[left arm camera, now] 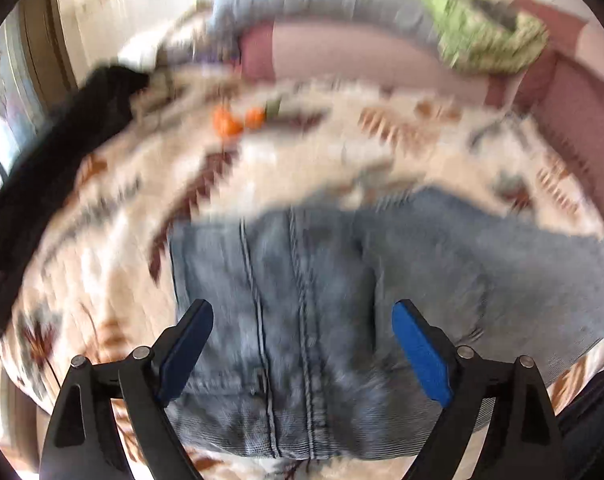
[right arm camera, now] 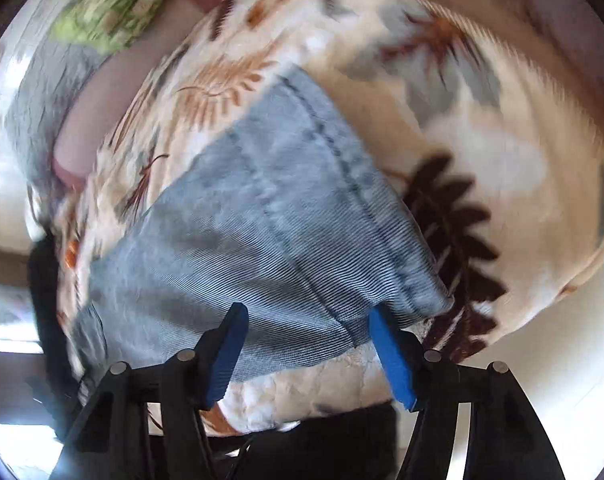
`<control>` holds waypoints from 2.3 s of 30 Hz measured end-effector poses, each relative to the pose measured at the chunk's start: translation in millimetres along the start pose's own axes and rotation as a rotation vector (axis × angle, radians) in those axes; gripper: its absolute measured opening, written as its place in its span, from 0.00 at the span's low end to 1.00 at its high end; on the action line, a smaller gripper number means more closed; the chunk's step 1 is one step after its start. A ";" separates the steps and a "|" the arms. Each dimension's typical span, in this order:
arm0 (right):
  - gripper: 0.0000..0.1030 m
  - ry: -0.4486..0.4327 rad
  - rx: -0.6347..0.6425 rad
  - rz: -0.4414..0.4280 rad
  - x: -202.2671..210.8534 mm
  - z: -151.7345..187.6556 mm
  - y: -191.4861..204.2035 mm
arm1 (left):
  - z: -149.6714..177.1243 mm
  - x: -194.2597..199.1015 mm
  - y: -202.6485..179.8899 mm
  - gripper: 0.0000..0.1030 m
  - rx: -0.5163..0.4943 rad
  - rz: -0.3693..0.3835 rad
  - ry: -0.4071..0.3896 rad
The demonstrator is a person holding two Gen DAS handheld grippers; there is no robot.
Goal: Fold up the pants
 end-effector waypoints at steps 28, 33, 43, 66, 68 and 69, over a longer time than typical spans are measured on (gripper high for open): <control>0.03 -0.009 0.908 0.146 -201.7 -16.1 361.7 | 43.3 -64.2 -1.6 0.93 -0.009 -0.002 0.081; 0.05 -0.057 0.677 -0.011 -137.8 -29.6 325.0 | 42.1 -59.0 -0.3 0.93 0.003 0.006 0.057; 0.76 0.051 0.245 -0.230 -61.1 24.6 152.6 | 29.9 -16.4 -23.2 0.93 0.000 0.070 -0.062; 0.67 -0.087 -0.035 -0.389 -11.0 -10.2 49.5 | 28.0 -22.0 -62.6 0.93 0.007 0.021 0.050; 0.69 -0.065 -0.056 -0.424 -7.7 11.4 41.9 | 27.5 -20.7 -65.2 0.93 0.005 0.032 0.044; 0.70 -0.047 -0.051 -0.421 -9.7 19.8 38.1 | 27.8 -20.8 -66.9 0.93 0.003 0.036 0.046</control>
Point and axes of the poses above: each gripper's, at about its wrist camera, not at the fingertips, and x roughly against the way its jaws point, y to its left, z to its underside, the point moved 6 cm from there along -x, roughly the way its jaws point, and after that the axes turned 1 degree about -x, right-handed, at the moved point
